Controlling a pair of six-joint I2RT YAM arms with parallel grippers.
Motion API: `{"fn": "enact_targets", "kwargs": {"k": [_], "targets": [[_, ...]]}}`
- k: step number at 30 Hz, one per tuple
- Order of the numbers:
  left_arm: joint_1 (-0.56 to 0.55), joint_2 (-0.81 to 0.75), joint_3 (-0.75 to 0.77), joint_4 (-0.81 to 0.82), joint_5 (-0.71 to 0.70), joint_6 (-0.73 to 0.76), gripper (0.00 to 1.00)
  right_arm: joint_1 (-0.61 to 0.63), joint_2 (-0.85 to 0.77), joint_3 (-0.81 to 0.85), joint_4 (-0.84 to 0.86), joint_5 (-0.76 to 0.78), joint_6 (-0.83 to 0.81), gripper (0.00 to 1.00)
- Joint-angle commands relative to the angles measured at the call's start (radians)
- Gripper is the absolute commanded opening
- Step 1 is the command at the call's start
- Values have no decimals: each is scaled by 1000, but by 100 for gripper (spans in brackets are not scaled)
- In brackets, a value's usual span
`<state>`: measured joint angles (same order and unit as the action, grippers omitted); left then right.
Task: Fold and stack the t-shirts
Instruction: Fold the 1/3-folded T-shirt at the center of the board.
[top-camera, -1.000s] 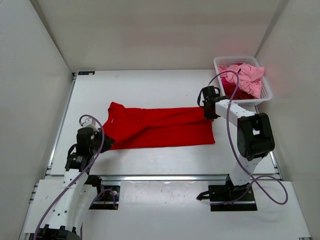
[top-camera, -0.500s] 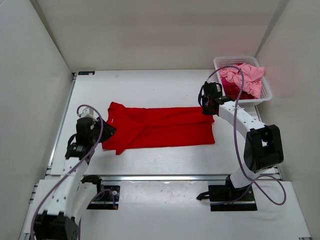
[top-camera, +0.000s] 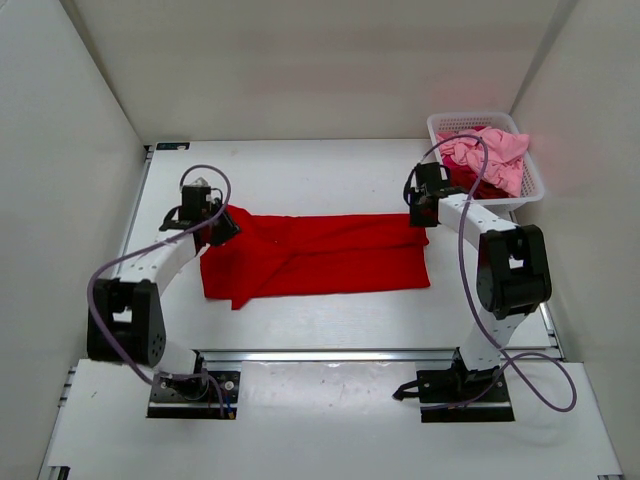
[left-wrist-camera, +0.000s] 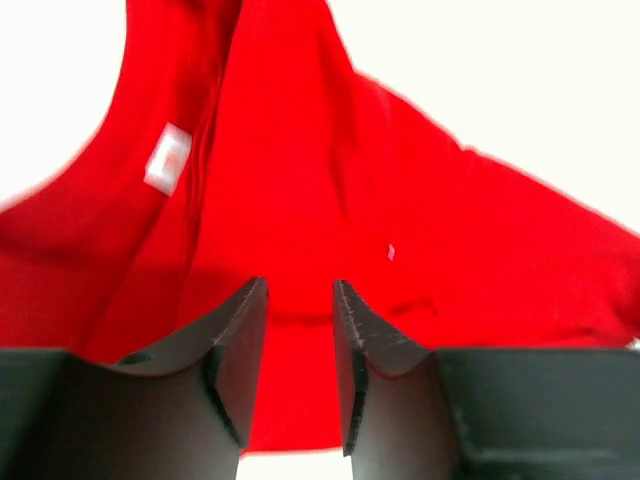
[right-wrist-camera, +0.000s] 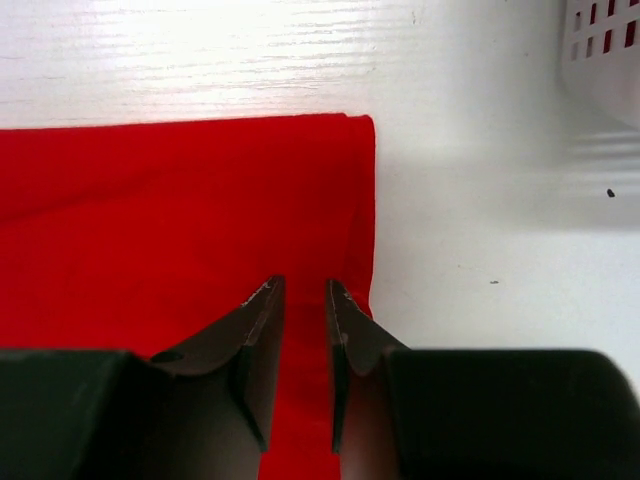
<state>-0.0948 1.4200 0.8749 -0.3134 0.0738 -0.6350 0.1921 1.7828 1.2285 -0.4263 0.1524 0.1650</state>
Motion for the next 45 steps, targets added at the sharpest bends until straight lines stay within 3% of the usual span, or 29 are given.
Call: {"fn": "enact_targets", "kwargs": {"k": [1,5,10,14,17,36,41,45], "targets": [[4,101,96,5,-39,40,40,6,-19,28,44,-16,-2,20],[30,158,116,-4,-72,43,34,17,-17,45,15,-20,-10,20],[92,71,18,65,-89,52,35,20,-16,26,17,-22,-22,20],[50,167,93,-4,-51,98,32,30,-8,28,12,-21,-16,20],[50,178,67,34,-45,87,30,23,-22,26,18,-22,-9,20],[78,188,33,60,-6,97,37,46,-17,16,24,-33,-6,21],[64,200,30,91,12,78,28,33,-20,6,35,-27,-18,22],[75,180,39,86,47,75,10,15,-20,-1,44,22,-27,30]]}}
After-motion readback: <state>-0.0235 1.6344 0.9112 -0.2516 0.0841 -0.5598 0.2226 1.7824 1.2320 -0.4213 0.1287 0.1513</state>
